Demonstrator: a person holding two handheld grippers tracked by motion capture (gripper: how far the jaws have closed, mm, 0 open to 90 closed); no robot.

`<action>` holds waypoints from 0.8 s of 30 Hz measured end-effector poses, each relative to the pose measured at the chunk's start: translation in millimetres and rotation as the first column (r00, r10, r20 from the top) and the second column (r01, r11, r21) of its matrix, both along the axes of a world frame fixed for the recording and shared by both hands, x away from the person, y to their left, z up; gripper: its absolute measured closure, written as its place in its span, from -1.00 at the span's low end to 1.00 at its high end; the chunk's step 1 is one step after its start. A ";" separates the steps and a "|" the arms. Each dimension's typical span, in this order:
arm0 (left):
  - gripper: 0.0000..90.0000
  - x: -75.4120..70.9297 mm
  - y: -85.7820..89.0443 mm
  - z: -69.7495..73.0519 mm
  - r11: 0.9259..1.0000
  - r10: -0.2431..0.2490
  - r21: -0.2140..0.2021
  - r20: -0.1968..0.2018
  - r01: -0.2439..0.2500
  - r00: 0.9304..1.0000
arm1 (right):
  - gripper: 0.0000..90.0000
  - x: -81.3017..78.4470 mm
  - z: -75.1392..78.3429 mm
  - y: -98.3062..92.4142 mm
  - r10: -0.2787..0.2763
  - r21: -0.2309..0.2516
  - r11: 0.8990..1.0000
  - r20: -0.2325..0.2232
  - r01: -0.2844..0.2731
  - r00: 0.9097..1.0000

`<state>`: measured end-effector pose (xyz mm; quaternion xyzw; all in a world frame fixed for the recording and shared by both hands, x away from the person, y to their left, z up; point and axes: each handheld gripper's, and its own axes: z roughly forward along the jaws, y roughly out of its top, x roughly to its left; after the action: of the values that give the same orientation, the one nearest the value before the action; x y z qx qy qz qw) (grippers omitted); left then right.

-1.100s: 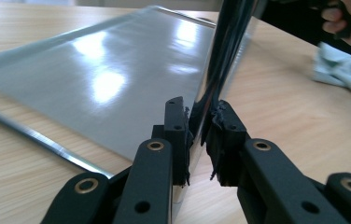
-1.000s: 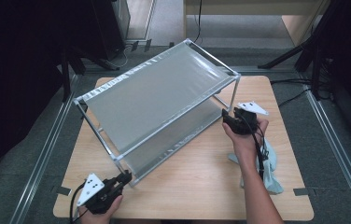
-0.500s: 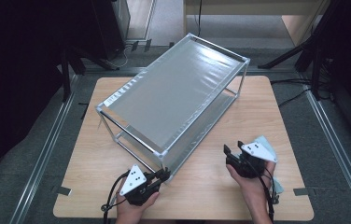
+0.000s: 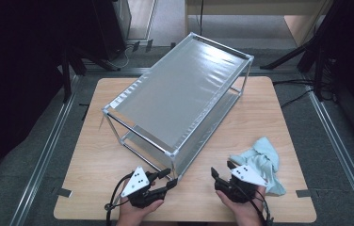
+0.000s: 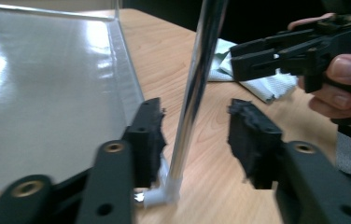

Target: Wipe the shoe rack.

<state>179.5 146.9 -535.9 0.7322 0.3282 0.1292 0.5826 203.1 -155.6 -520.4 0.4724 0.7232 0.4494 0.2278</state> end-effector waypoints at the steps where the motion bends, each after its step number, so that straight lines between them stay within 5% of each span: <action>1: 0.06 -6.9 9.8 1.9 1.000 0.013 -0.005 0.005 -0.013 1.000 | -0.27 -0.1 0.1 6.4 0.019 0.005 1.000 -0.003 -0.019 1.000; 6: -0.03 -19.4 42.2 4.7 0.997 0.078 -0.004 0.026 -0.078 0.997 | -0.43 -3.8 -0.4 43.4 0.148 0.035 0.988 -0.012 -0.147 0.989; 10: -0.03 -23.2 75.5 3.9 0.979 0.204 -0.022 -0.006 -0.204 0.979 | -0.44 -8.7 1.7 77.4 0.251 0.040 0.967 -0.008 -0.251 0.968; 13: -0.02 -25.3 95.0 2.8 0.957 0.287 -0.029 -0.025 -0.288 0.957 | -0.23 -9.5 3.4 96.4 0.275 0.040 0.961 0.017 -0.275 0.961; 17: 0.02 -27.2 111.6 2.1 0.933 0.358 -0.013 -0.020 -0.359 0.933 | 0.28 -7.3 1.8 109.4 0.299 0.040 0.953 0.030 -0.300 0.954; 18: 0.02 -27.2 111.6 2.1 0.933 0.358 -0.013 -0.020 -0.359 0.933 | 0.28 -7.3 1.8 109.4 0.299 0.040 0.953 0.030 -0.300 0.954; 19: 0.02 -26.9 116.8 2.0 0.926 0.377 -0.013 -0.021 -0.377 0.926 | 0.54 -6.0 -0.1 108.3 0.294 0.049 0.954 0.037 -0.295 0.955; 24: 0.01 -18.6 117.3 0.5 0.921 0.388 -0.006 -0.036 -0.389 0.921 | 0.75 -7.3 -1.1 96.1 0.294 0.062 0.953 0.039 -0.296 0.955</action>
<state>160.9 264.2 -535.4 0.6509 0.4777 0.2275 0.5444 195.7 -59.5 -521.5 0.3597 0.7666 0.5095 0.1528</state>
